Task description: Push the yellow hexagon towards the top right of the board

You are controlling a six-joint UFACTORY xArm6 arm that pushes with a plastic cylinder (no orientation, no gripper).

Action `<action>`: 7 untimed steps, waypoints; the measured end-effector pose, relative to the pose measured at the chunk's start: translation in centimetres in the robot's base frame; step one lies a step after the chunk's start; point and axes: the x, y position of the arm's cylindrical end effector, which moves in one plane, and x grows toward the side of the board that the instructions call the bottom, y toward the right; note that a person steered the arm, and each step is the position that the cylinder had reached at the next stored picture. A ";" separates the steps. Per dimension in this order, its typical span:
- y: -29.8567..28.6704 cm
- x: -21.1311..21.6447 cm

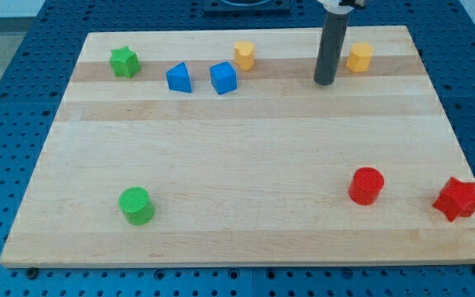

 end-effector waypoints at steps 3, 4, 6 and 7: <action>0.8 -2.9; 1.3 -2.9; 3.7 -2.8; 4.4 -2.8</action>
